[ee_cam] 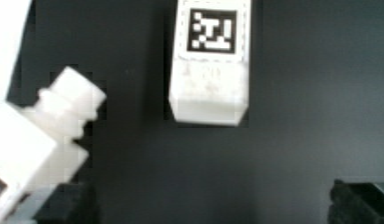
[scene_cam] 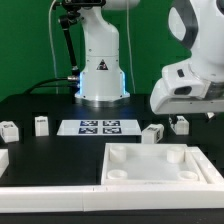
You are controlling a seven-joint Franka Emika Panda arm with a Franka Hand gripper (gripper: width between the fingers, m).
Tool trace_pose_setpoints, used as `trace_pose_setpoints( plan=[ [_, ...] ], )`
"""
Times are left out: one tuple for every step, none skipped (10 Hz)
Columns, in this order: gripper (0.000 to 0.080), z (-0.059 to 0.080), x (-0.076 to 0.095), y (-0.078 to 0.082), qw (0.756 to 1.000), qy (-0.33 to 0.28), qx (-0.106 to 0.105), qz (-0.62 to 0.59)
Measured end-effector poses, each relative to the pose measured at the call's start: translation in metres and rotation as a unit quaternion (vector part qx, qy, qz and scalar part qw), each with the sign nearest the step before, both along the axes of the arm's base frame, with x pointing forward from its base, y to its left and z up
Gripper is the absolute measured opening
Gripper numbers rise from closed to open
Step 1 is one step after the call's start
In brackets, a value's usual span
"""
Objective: Assemble square table
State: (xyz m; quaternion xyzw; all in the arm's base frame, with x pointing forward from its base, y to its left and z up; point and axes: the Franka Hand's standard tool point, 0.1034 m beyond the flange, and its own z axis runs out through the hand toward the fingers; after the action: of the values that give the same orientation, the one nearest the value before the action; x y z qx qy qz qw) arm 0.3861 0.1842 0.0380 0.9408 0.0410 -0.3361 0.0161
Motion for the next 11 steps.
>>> trace_pose_setpoints(
  plan=[
    [0.0648,-0.001,-0.001,-0.001,1.0,0.03,-0.005,0.001],
    [0.0648,-0.002,-0.003,-0.002,0.998,0.058,-0.01,0.001],
    [0.0648,-0.003,-0.009,-0.002,0.994,0.103,-0.022,-0.009],
    [0.0648,-0.011,-0.011,0.0,0.993,0.113,-0.027,-0.027],
    [0.0648,-0.01,-0.01,0.0,0.993,0.11,-0.026,-0.026],
    [0.0648,-0.01,-0.01,0.0,0.993,0.109,-0.026,-0.026],
    [0.0648,-0.011,-0.011,0.001,0.993,0.111,-0.026,-0.027],
    [0.0648,-0.017,-0.021,0.006,0.992,0.112,-0.029,-0.042],
    [0.0648,-0.024,-0.037,0.011,0.992,0.116,-0.031,-0.044],
    [0.0648,-0.03,-0.051,0.013,0.991,0.122,-0.029,-0.05],
    [0.0648,-0.034,-0.058,0.008,0.989,0.133,-0.028,-0.058]
  ],
)
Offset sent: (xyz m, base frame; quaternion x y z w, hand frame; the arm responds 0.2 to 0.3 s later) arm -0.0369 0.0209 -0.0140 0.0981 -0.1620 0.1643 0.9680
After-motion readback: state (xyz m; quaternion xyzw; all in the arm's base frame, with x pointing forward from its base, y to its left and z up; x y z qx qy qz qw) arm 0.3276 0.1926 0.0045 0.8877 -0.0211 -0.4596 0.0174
